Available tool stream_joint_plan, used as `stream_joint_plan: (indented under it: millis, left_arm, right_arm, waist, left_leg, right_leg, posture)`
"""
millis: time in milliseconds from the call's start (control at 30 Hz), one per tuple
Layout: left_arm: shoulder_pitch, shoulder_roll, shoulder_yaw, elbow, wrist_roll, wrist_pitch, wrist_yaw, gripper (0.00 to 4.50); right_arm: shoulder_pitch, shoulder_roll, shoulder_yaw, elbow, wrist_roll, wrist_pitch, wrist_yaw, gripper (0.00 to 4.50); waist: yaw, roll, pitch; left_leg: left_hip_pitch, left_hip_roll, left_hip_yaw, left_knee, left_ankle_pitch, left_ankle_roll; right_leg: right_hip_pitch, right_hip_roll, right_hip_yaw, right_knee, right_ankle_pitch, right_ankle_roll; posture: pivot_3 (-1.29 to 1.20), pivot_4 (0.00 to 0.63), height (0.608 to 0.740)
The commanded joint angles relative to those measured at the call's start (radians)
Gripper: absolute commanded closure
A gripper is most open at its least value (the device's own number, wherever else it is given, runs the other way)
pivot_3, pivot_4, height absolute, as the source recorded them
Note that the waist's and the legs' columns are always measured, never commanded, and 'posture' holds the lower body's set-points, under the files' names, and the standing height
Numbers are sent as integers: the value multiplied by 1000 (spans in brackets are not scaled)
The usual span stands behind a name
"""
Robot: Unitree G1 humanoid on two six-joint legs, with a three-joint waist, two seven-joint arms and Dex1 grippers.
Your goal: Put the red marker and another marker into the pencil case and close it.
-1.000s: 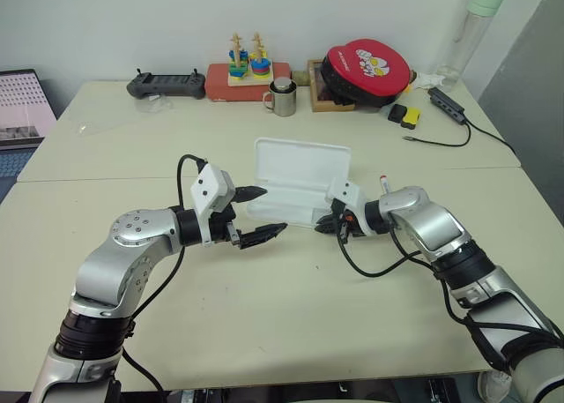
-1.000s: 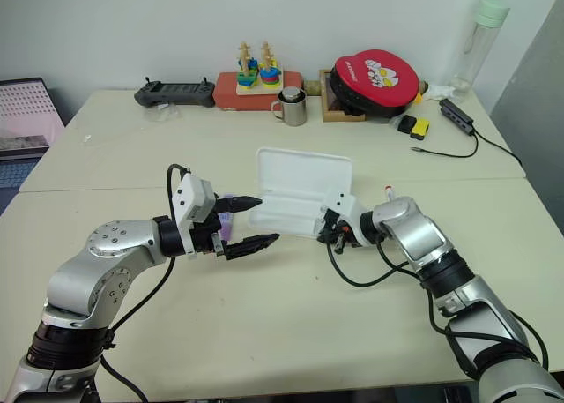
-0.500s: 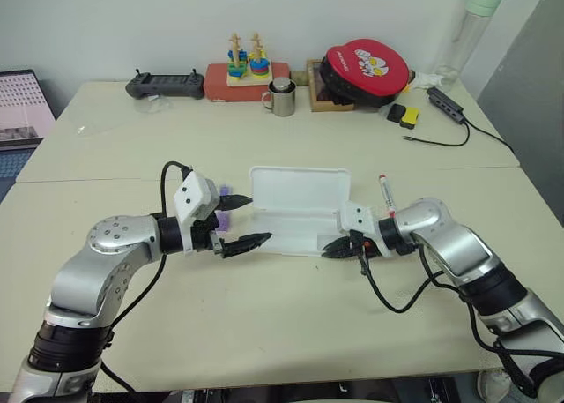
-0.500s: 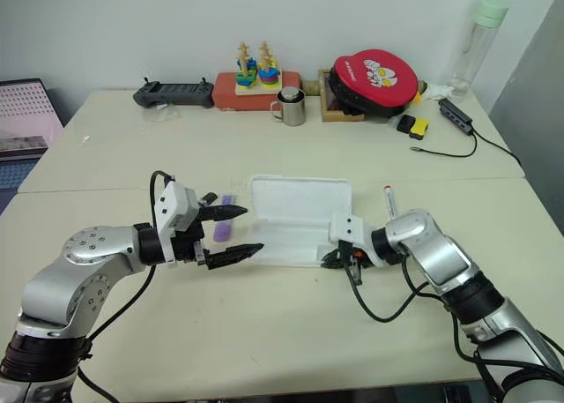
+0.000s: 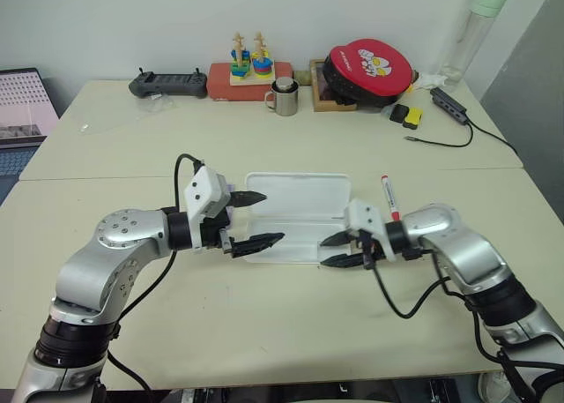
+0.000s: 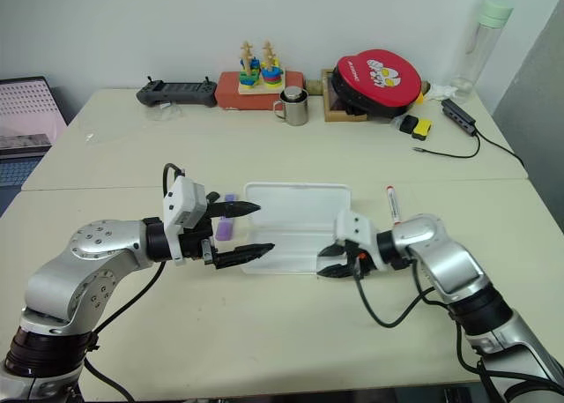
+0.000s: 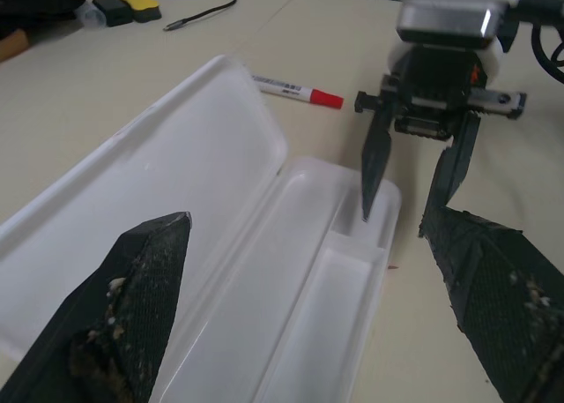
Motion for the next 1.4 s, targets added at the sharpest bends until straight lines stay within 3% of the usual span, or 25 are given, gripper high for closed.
stream_joint_plan:
  millis: [33, 233, 433, 633, 733, 1267, 1400]
  left_arm:
    - [-59, -43, -56, -51, -29, 14, 3, 0]
    - [-125, -116, -168, 17, 38, -37, -16, 0]
    - [-187, -177, -237, 104, 98, -99, -37, 0]
    - [-215, -203, -252, 149, 126, -126, -45, 0]
    - [-217, -207, -246, 159, 134, -132, -46, 0]
    - [-219, -219, -241, 182, 144, -151, -45, 0]
    - [-202, -212, -218, 175, 130, -142, -36, 0]
  right_arm:
    - [44, -6, -197, -77, 107, 106, -113, 1478]
    - [75, 32, -341, -35, 21, 263, -466, 20]
    - [84, 135, -293, -35, -97, 385, -744, 20]
    - [97, 201, -230, 9, -155, 456, -857, 20]
    - [94, 207, -228, 40, -172, 446, -885, 493]
    - [86, 203, -262, 49, -170, 436, -909, 3976]
    - [44, 204, -343, 40, -128, 360, -888, 4204]
  waist:
    - [9, 0, 0]
    - [18, 0, 0]
    - [16, 0, 0]
    - [15, 0, -1]
    - [14, 0, -1]
    - [19, -1, -1]
    - [19, -1, -1]
  left_leg:
    - [0, 0, 0, 1, 0, 0]
    - [1, 0, 2, 1, 0, 0]
    - [1, 0, 3, 1, 0, 0]
    - [1, 0, 3, 2, 0, 0]
    - [1, 0, 3, 2, 0, 0]
    - [2, -1, 1, 3, 0, 0]
    - [2, -1, 1, 3, 0, 0]
  right_leg:
    - [0, 0, 0, 0, 0, 0]
    - [0, 0, 1, 1, 0, 0]
    - [0, 0, 2, 2, 0, 0]
    - [0, 0, 2, 2, 0, 0]
    - [1, 0, 1, 1, 0, 0]
    - [4, 0, 1, 1, 0, 1]
    - [4, 0, 1, 1, 0, 1]
  posture:
    - [0, 150, 740]
    - [0, 150, 740]
    - [0, 150, 740]
    - [0, 150, 740]
    - [0, 150, 740]
    - [0, 150, 740]
    - [0, 150, 740]
